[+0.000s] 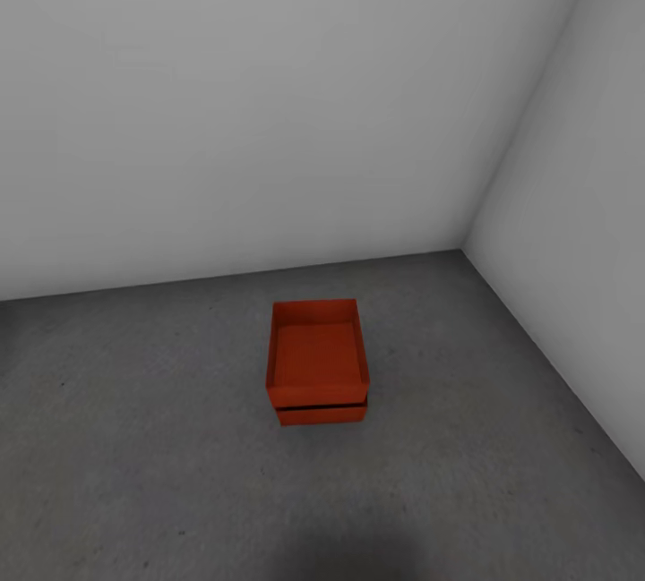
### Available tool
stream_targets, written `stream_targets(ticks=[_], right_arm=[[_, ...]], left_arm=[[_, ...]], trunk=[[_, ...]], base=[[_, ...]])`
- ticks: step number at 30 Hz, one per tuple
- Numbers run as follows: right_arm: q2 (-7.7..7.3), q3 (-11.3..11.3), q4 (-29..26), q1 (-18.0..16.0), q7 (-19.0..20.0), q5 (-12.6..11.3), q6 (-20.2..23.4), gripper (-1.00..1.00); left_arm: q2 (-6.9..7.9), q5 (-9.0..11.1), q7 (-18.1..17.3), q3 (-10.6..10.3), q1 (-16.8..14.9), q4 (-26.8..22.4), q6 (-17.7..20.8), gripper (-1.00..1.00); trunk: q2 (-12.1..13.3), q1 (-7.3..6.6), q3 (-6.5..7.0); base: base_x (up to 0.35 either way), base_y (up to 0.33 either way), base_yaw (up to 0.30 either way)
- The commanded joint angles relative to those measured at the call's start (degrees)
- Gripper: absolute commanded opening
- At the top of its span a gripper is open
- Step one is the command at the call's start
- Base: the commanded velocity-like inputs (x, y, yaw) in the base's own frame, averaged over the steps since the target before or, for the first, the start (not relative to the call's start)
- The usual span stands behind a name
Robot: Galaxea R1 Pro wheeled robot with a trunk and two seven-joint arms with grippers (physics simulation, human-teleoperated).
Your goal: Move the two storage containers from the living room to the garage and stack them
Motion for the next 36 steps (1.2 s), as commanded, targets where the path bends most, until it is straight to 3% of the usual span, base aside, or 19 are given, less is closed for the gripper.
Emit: stream_targets(ticks=[1,36], right_arm=[[0.02,0.48,0.18,-0.06,-0.06,-0.48,-0.33,1.00],[-0.18,0.35,0.24,0.04,0.67,-1.08,0.12,1.00]], left_arm=[[0.00,0.35,0.11,-0.14,-0.01,-0.03,0.20,1.00],[0.00,0.35,0.13,-0.15,0.03,-0.03,0.20,1.00]], trunk=[[-0.09,0.03,0.01],[-0.09,0.03,3.21]], base=[[0.000,0.000,0.000],[0.000,0.000,0.000]])
